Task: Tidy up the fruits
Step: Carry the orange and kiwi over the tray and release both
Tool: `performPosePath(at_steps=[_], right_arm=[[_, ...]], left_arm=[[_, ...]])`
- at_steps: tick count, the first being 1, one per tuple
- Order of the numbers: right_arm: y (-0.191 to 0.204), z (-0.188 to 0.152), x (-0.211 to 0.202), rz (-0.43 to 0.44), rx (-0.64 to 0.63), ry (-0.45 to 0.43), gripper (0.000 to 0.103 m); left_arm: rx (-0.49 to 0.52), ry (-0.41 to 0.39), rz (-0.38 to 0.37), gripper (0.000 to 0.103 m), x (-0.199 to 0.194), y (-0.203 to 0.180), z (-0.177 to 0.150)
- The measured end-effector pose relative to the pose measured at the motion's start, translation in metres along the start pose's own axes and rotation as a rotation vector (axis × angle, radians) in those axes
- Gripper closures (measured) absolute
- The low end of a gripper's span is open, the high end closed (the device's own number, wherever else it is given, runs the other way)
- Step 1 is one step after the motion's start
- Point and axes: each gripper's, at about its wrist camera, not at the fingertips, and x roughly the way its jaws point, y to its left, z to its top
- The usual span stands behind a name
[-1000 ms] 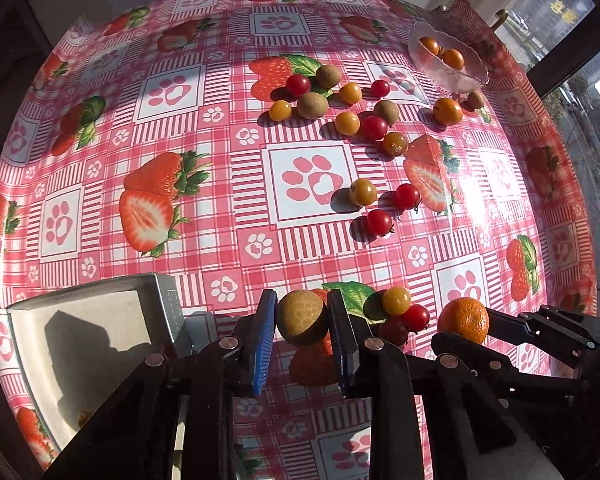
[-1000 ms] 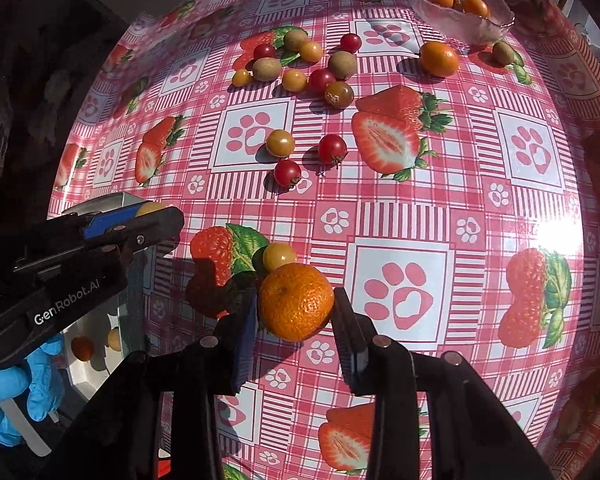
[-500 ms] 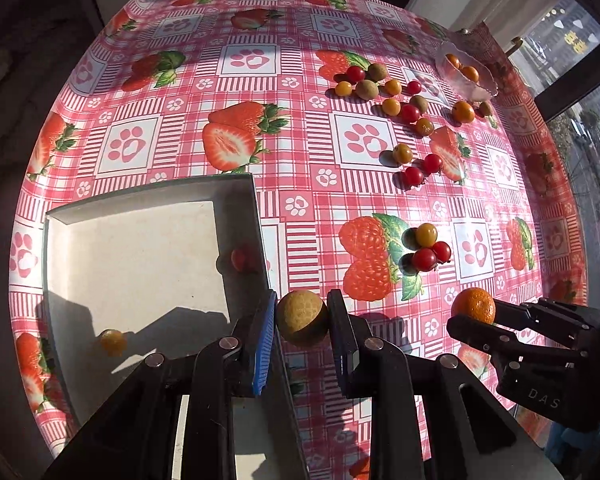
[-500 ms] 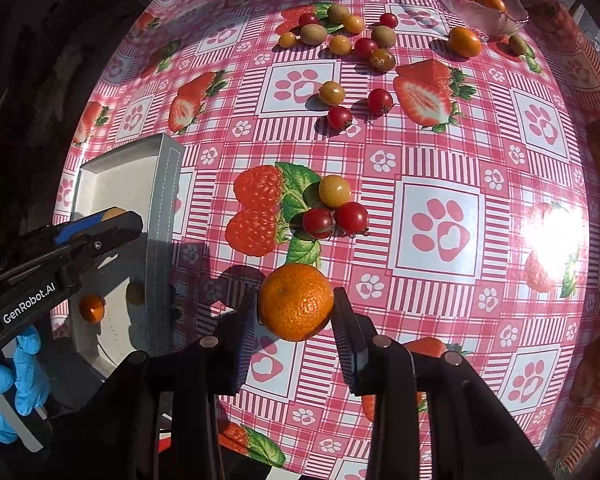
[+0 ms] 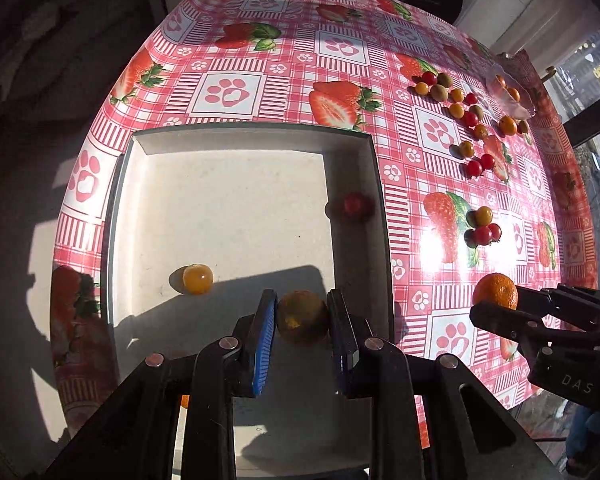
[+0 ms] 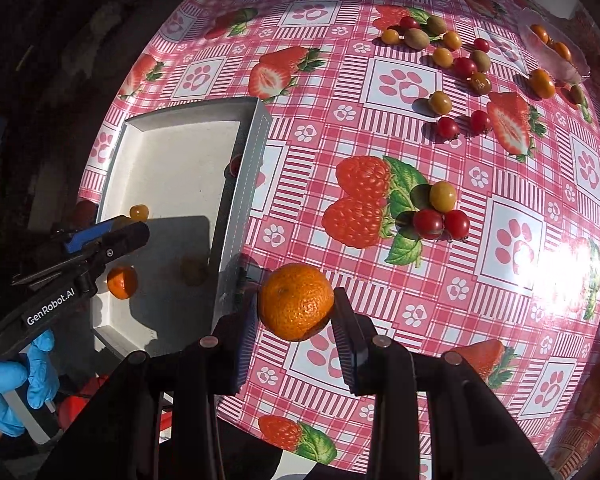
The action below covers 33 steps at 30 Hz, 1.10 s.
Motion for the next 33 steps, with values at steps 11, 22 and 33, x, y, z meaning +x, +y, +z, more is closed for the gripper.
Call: performPosePath(at_steps=[11,22,33], right_arm=[[0.051,0.024,0.014,0.019,-0.099,0.026,0.063],[0.087,0.087,0.048,0.029,-0.147,0.051,0.063],[0.094,0.125,0.095,0.006,-0.113,0.103,0.064]], left_arm=[[-0.071,-0.025,0.011,0.076,-0.005,0.039,0.0],[-0.111,-0.042,0.059,0.076,0.017,0.072,0.046],[-0.058,0.012,0.098,0.076,0.055,0.069,0.063]])
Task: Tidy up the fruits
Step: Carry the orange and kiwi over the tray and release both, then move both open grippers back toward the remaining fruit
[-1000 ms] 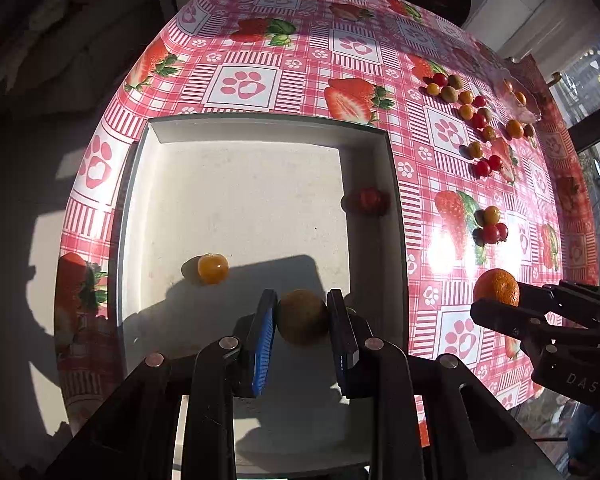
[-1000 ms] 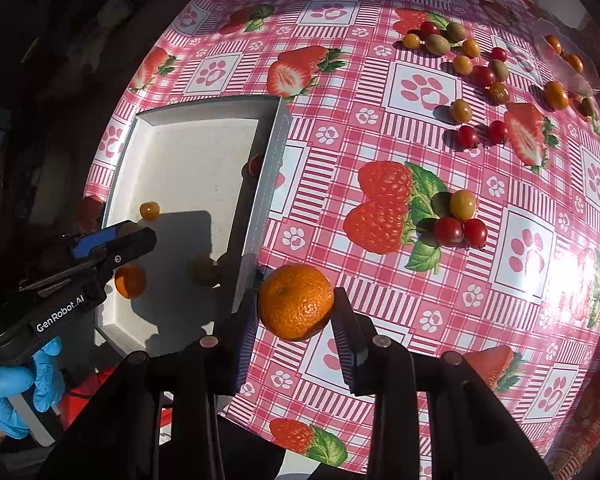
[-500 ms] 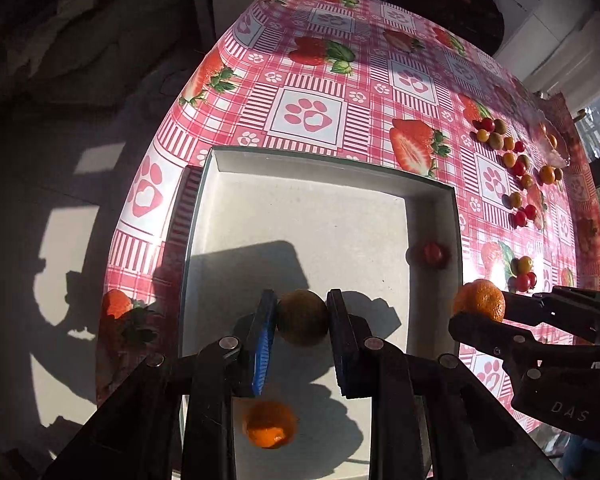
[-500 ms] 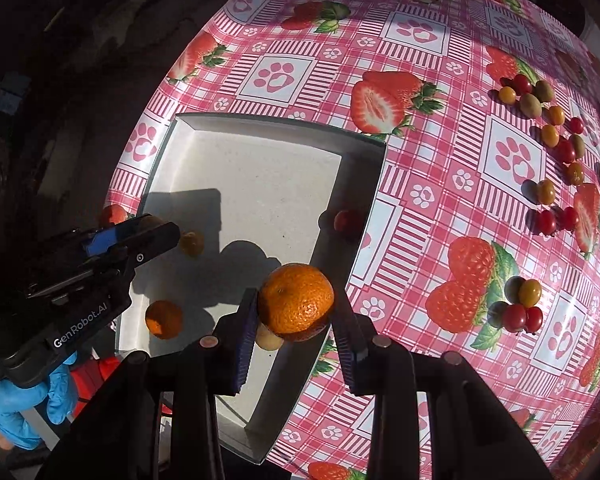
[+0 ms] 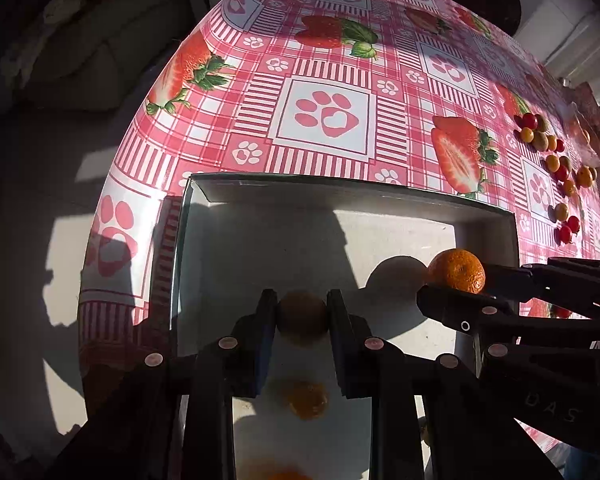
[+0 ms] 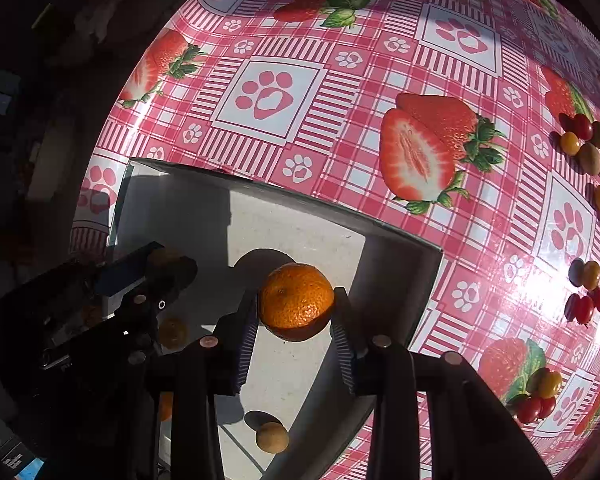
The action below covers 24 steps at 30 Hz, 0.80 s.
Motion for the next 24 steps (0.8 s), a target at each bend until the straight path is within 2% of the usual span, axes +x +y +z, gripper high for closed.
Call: performPosePath(at_steps=[10,11,13,14,15,16,17,18,19,23,24], right_arm=[[0.001,0.007,0.012,0.004,0.0,0.027,0.062],[0.003,0.009,0.014,0.01,0.005,0.03,0.062],[-0.001,0.01,0.014,0.014,0.02,0.034,0.06],[-0.006,0.009,0.009,0.014,0.03,0.029,0.058],[-0.009,0.006,0.005,0.013,0.037,0.018,0.048],[-0.012,0.006,0.002,0.016,0.045,0.008,0.038],[-0.015,0.005,-0.001,0.052,0.057,-0.001,0.034],[-0.016,0.005,-0.005,0.093,0.067,-0.006,0.023],[-0.015,0.004,-0.008,0.116,0.069,-0.014,0.018],[-0.007,-0.002,-0.029,0.101,0.04,-0.067,0.017],[-0.007,-0.005,-0.035,0.1,0.042,-0.078,0.014]], left_arm=[[-0.008,0.026,0.005,0.075,0.004,0.004,-0.004],[-0.012,0.027,0.004,0.073,0.004,0.004,-0.004],[-0.032,0.025,0.033,0.057,0.003,0.007,-0.004],[-0.051,0.011,0.045,0.046,0.001,0.012,-0.003],[-0.07,-0.002,0.042,0.041,-0.002,0.017,-0.003],[-0.088,-0.007,0.026,0.041,-0.004,0.023,-0.003],[-0.097,-0.002,0.004,0.041,-0.006,0.026,-0.003],[-0.098,0.004,0.005,0.041,-0.008,0.028,-0.003],[-0.085,0.003,0.018,0.041,-0.01,0.026,-0.003],[-0.041,-0.003,0.026,0.041,-0.023,0.015,-0.003],[-0.035,-0.003,0.022,0.041,-0.027,0.012,-0.004]])
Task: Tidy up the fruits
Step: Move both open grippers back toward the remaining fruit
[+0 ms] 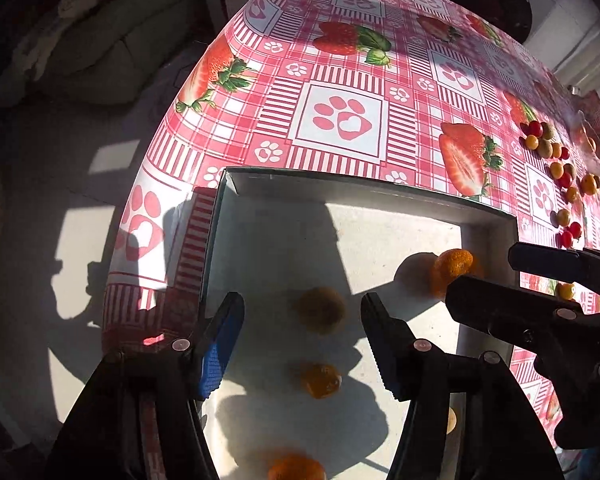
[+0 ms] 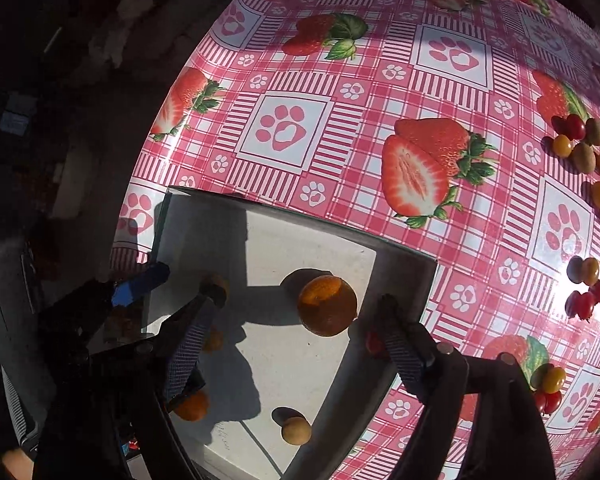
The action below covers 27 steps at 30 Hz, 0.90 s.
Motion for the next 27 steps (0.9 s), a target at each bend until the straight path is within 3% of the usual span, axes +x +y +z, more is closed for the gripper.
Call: performPosePath(at_steps=[3,9,12,18,27], right_arm=[[-0.006,-0.014,-0.018,-0.011,0.021,-0.031,0.007],[-0.04,-0.059,-0.045,-0.056,0.113,-0.055,0.006],[-0.073,-0.083,-0.052,-0.08,0.175,-0.057,0.0],[-0.137,-0.132,-0.072,-0.111,0.333,-0.068,0.0],[-0.207,-0.173,-0.091,-0.148,0.499,-0.055,0.0]], left_arm=[[0.023,0.0,-0.013,0.041,-0.008,-0.013,-0.004],[0.117,0.018,-0.055,0.041,-0.021,-0.057,-0.024],[0.158,0.034,-0.095,0.041,-0.026,-0.08,-0.034],[0.253,0.048,-0.158,0.041,-0.038,-0.132,-0.049],[0.362,0.068,-0.154,0.041,-0.029,-0.198,-0.056]])
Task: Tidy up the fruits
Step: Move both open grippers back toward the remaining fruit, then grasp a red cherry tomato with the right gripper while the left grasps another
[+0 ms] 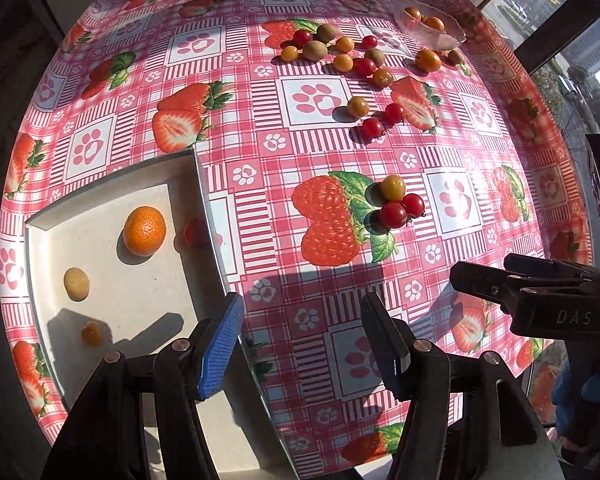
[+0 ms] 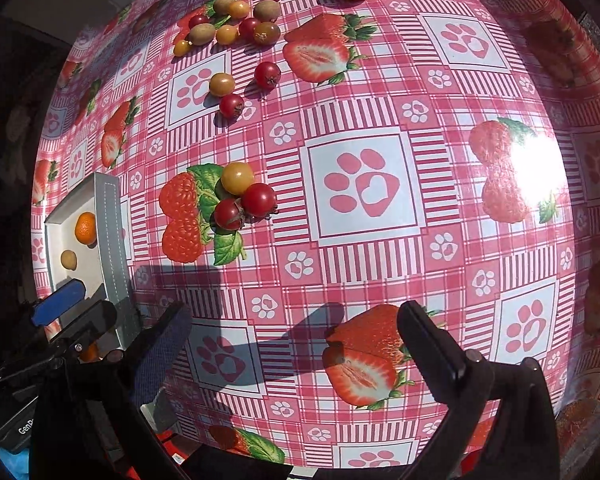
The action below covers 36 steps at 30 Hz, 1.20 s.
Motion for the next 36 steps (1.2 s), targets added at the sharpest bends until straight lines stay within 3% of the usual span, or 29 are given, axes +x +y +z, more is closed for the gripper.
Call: performPosePath(at_steps=[10,20,22,25,33,35,36], right_arm=[[-0.012,0.031,-0.002,-0.044,-0.082,-0.022,0.0],[0.006,0.097,0.006,0.007,-0.154,-0.07,0.002],[0.013,0.105,0.013,-0.002,-0.185,-0.068,0.007],[0.02,0.114,0.027,-0.019,-0.232,-0.048,0.028],[0.043,0.124,0.04,-0.076,-0.367,-0.09,0.035],[0.046,0.128,0.04,-0.064,-0.377,-0.101,0.055],[0.047,0.13,0.041,-0.049,-0.376,-0.093,0.074]], left_arm=[[0.05,-0.006,0.027,0.041,0.032,-0.035,0.018],[0.018,-0.011,0.032,0.041,0.06,-0.053,0.034],[0.014,-0.011,0.038,0.041,0.065,-0.055,0.037],[0.002,-0.007,0.038,0.041,0.072,-0.058,0.042],[-0.018,-0.031,0.062,0.041,0.085,-0.071,0.059],[-0.017,-0.038,0.073,0.047,0.085,-0.073,0.06],[-0.014,-0.037,0.084,0.05,0.085,-0.074,0.061]])
